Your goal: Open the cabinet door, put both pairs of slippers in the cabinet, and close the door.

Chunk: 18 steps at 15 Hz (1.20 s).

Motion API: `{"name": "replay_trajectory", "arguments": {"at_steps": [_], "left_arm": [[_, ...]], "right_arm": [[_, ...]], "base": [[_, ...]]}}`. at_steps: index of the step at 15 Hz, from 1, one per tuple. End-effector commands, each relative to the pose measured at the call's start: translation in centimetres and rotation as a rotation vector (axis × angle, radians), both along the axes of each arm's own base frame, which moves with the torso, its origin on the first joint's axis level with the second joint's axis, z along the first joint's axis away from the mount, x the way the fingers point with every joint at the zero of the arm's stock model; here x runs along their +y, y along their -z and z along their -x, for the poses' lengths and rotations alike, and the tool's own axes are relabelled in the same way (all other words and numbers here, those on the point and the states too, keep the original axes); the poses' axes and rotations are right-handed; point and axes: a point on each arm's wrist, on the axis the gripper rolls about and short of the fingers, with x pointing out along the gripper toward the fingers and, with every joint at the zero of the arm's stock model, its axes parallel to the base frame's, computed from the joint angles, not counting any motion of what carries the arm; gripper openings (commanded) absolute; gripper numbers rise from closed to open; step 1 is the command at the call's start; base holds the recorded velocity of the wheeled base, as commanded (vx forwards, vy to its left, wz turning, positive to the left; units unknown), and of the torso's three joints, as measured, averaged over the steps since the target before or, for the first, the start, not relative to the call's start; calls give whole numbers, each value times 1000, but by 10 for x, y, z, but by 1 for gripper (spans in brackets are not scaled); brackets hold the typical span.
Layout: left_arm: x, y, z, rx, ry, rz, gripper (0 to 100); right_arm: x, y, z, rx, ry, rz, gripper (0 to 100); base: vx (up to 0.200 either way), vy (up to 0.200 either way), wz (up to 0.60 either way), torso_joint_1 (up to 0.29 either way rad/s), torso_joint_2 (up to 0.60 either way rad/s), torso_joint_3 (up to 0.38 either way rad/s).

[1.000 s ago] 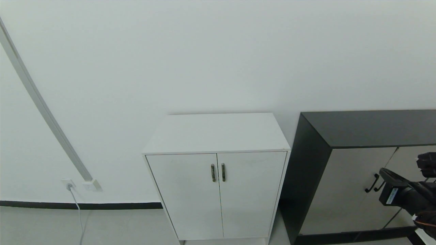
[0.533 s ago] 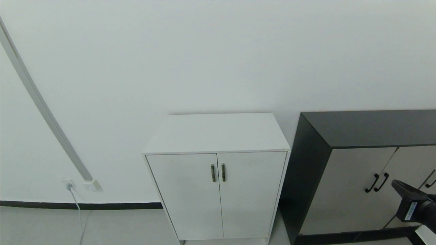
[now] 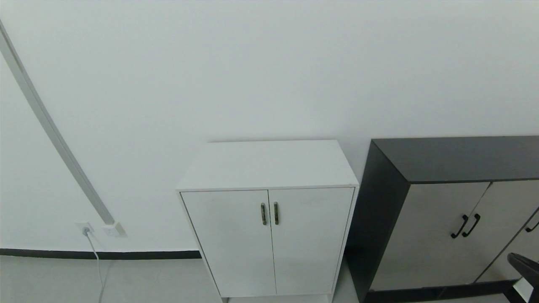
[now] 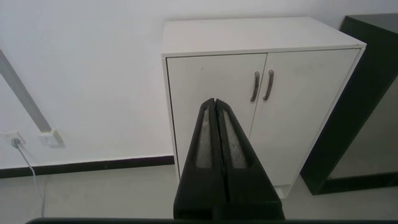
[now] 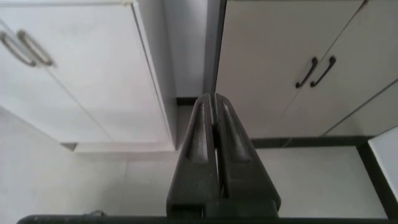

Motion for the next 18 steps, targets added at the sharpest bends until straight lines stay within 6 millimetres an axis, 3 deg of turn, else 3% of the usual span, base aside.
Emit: {"name": "replay_trajectory", "arguments": {"at_steps": [1,8,15,18], "left_arm": [[0,0,0,0,0,0,0],[0,0,0,0,0,0,0],[0,0,0,0,0,2,0],[0,0,0,0,-2,2,0]], "right_arm": [[-5,1,37,-62,-30,-17,0],[-14,35,96,-35,-101,-20,0],[-14,42,98,-39,-160,-2,0],[-14,42,100,-62,-103,-1,0]], "base": [[0,0,0,0,0,0],[0,0,0,0,0,0],[0,0,0,0,0,0],[0,0,0,0,0,0]]}}
